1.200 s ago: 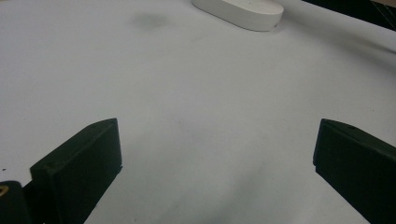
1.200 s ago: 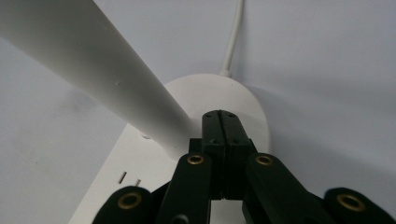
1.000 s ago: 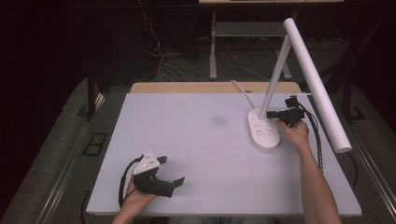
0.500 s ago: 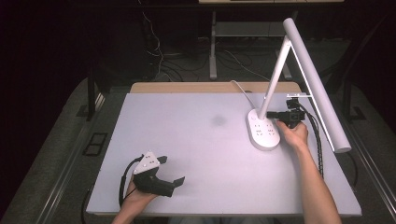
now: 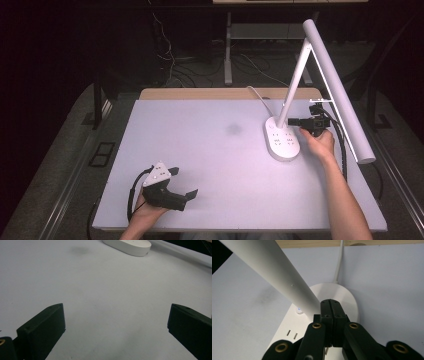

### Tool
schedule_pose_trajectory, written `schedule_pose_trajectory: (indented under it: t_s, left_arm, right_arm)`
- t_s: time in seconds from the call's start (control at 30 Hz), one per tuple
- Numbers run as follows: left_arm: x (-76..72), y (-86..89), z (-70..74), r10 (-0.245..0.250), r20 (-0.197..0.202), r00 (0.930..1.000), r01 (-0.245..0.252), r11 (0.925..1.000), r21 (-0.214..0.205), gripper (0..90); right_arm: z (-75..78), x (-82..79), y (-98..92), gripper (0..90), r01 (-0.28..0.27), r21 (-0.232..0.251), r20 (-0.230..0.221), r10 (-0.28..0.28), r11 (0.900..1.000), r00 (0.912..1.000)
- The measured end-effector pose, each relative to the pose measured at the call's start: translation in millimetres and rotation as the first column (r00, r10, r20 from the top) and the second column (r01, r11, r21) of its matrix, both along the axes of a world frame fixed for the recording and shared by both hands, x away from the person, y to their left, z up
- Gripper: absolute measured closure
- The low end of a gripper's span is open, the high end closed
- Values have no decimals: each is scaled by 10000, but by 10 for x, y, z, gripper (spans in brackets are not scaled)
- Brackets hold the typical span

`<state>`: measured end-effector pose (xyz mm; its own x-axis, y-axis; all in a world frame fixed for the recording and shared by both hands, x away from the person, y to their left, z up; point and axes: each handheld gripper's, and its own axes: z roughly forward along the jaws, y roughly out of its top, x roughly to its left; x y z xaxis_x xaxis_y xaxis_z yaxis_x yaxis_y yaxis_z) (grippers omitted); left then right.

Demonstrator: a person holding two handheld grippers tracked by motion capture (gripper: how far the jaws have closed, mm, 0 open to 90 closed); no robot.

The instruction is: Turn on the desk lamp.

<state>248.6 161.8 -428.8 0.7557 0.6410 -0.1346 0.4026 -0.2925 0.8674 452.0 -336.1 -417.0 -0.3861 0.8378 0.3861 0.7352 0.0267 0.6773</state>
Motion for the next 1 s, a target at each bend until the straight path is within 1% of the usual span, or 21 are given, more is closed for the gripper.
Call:
schedule_pose_trajectory:
  t_s: [0.1,0.13,0.23,0.53,0.63,0.73,0.93,1.0]
  left_arm:
    - [0,-2,0,13,-3,10000,-13,10000,-23,3]
    - [-1,-1,0,1,-2,10000,-1,10000,-9,3]
    - [-3,-3,0,14,-1,10000,-14,10000,-25,3]
    - [-7,-8,4,-32,3,10000,32,10000,-25,4]
    - [-7,-10,5,-35,-2,10000,35,10000,-19,4]
    - [-7,-10,6,-52,-5,10000,52,10000,-6,4]
    - [-10,-10,10,-108,33,9999,108,9999,-11,5]
    - [-15,-9,13,-135,63,9999,134,9999,17,5]
  right_arm:
    - [27,-17,-13,895,20,-74,33,-20,10000,10000]
    - [64,-41,-29,895,45,-46,56,-45,10000,10000]
    - [117,-72,-44,895,-39,-233,193,44,9997,9998]
    - [260,-176,-88,895,-170,-411,384,186,9990,9991]
    - [291,-202,-92,895,-194,-436,415,213,9989,9989]
    - [345,-263,-89,894,-271,-528,429,294,9982,9986]
    - [399,-355,-57,894,-352,-637,508,385,9973,9980]
    - [424,-416,-33,851,-384,-607,568,419,9974,9975]
